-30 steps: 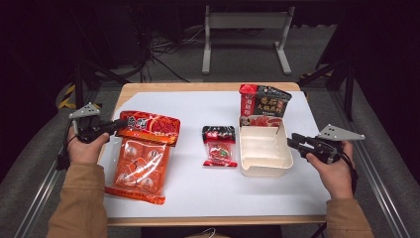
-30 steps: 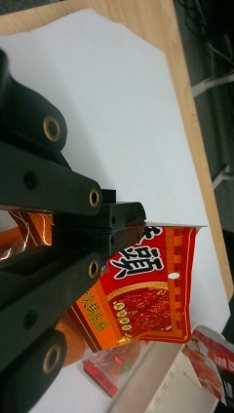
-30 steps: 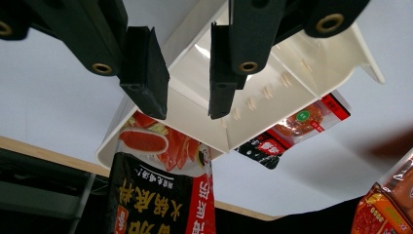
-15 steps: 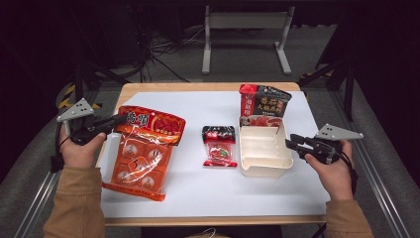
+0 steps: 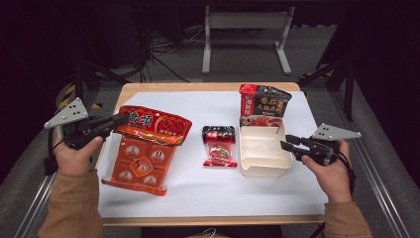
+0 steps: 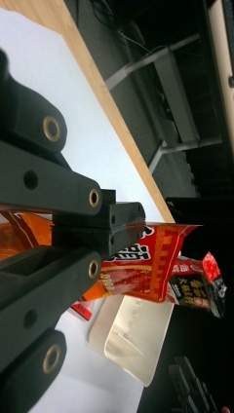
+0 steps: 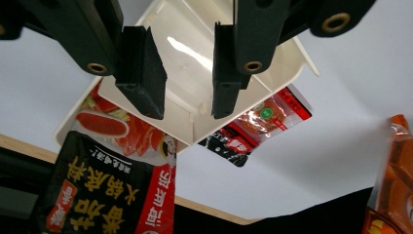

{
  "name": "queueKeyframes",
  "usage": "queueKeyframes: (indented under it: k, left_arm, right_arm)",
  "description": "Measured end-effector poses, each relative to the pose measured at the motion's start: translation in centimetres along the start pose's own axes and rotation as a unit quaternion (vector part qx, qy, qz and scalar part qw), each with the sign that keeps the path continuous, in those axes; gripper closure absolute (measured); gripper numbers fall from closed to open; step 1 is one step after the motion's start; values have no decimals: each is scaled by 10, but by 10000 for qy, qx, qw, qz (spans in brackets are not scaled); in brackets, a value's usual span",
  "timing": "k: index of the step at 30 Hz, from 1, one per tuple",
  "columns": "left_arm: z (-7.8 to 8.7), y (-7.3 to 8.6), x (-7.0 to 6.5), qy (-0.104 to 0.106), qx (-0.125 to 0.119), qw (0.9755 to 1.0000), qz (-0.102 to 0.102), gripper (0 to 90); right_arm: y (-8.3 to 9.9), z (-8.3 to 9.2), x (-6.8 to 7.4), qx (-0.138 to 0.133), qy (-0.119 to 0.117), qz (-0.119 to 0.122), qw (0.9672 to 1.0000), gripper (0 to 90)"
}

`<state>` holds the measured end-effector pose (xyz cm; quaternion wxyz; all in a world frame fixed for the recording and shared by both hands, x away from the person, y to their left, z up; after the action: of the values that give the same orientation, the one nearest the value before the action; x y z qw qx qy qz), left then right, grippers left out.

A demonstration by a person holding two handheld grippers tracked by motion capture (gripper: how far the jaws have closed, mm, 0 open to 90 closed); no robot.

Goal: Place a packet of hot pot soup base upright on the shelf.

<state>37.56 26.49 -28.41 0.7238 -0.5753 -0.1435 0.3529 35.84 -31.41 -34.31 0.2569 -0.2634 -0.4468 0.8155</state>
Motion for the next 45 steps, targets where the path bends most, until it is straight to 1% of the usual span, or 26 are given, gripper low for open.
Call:
queueKeyframes:
  k: [6,10,12,16,18,19,21,22,24,26,30,33,34,37,39,41,42,45]
  left_arm:
    - [5,-5,-11,82,-126,9998,-118,900]
    - [10,-8,-19,216,-233,9993,-199,900]
    - [11,-9,-23,279,-263,9989,-271,900]
    - [13,-11,-31,400,-335,9982,-303,900]
    - [13,-13,-35,411,-359,9979,-361,900]
    - [13,-13,-35,411,-359,9979,-361,900]
    - [12,-14,-41,407,-389,9973,-463,900]
    - [12,-15,-43,405,-413,9972,-480,900]
    - [12,-15,-44,415,-429,9971,-480,900]
    - [11,-15,-45,409,-495,9969,-452,900]
    - [10,-16,-47,514,-560,9962,-426,900]
    - [9,-16,-50,569,-573,9957,-454,900]
    - [8,-17,-52,618,-580,9953,-467,900]
    - [6,-18,-60,741,-603,9941,-522,900]
    - [4,-19,-65,806,-620,9933,-557,900]
    - [3,-20,-70,866,-624,9925,-604,900]
    - [3,-20,-70,866,-624,9925,-604,900]
    - [-1,-20,-77,945,-608,9914,-673,900]
  right_arm:
    - [-7,-4,7,-84,-110,90,9999,656]
    - [-10,-5,9,-127,-152,135,9997,661]
    - [-11,-5,10,-146,-178,139,9996,679]
    - [-14,-5,13,-197,-222,187,9994,680]
    - [-17,-5,14,-236,-234,236,9992,667]
    - [-17,-5,14,-236,-234,236,9992,667]
    - [-20,-7,16,-276,-265,308,9988,648]
    - [-22,-8,17,-298,-273,350,9986,641]
    - [-24,-10,19,-336,-301,396,9982,631]
    - [-27,-12,21,-386,-345,407,9978,612]
    - [-35,-22,27,-598,-459,460,9961,555]
    - [-40,-26,31,-687,-511,504,9951,544]
    - [-42,-28,33,-694,-565,511,9947,541]
    - [-53,-35,39,-739,-652,578,9935,491]
    - [-59,-40,43,-810,-770,609,9919,476]
    - [-64,-43,47,-833,-811,657,9911,465]
    - [-64,-43,47,-833,-811,657,9911,465]
    - [-75,-49,53,-885,-948,683,9892,431]
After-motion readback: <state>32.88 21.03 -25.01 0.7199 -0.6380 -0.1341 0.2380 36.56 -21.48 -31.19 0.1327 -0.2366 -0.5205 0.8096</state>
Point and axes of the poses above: each handheld gripper's, and its own axes: z roughly backward along the jaws, y roughly out of its underside, x roughly to its left, the point moved 1 cm from there along -z, roughly forward along the jaws, and after that the axes turned 13 degrees about z, right-handed, at the moved point
